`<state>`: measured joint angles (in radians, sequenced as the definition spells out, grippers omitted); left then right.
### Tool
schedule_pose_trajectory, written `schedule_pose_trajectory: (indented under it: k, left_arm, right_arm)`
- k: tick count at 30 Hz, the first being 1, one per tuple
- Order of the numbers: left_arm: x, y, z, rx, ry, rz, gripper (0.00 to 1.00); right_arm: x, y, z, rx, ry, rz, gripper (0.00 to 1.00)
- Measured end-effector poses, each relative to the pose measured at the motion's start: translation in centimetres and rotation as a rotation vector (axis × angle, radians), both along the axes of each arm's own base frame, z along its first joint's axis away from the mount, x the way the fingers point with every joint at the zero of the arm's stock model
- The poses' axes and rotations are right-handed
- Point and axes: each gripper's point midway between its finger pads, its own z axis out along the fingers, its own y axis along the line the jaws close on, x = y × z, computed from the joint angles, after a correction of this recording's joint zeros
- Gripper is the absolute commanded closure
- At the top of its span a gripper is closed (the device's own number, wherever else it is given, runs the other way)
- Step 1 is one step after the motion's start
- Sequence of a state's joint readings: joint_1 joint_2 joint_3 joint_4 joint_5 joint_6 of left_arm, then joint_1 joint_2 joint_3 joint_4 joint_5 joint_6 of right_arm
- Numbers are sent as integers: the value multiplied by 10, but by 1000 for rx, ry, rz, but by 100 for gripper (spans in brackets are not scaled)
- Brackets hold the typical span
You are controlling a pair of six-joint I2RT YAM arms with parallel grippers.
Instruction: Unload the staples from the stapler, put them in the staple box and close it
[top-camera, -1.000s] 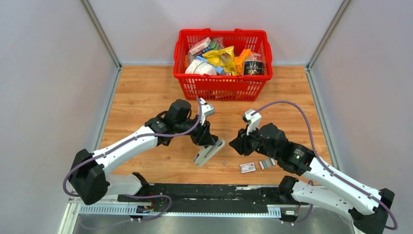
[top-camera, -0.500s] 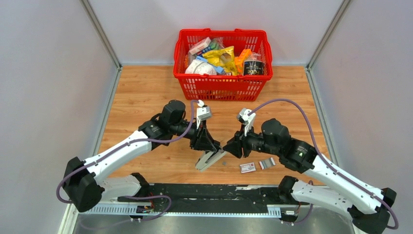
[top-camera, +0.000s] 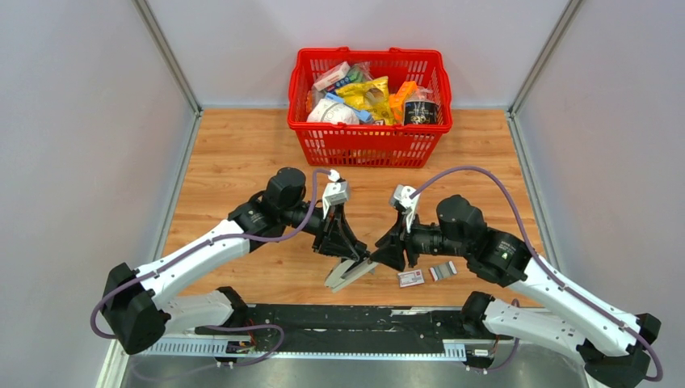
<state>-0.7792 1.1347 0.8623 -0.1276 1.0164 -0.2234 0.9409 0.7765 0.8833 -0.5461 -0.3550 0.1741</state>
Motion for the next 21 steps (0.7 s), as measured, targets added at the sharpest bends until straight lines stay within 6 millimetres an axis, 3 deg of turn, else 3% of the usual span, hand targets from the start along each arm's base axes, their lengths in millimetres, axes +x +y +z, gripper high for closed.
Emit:
schedule_pose_trajectory:
  k: [9, 17, 21]
  left_arm:
    - [-11, -2, 5, -28, -5, -50, 100]
    - [-18, -3, 7, -49, -11, -79, 100]
    - [-19, -2, 5, -45, -3, -76, 100]
  right_arm:
    - [-14, 8, -1, 13, 34, 98, 55]
    - [-23, 15, -9, 29, 73, 160, 62]
    - [-26, 17, -12, 48, 82, 172, 83]
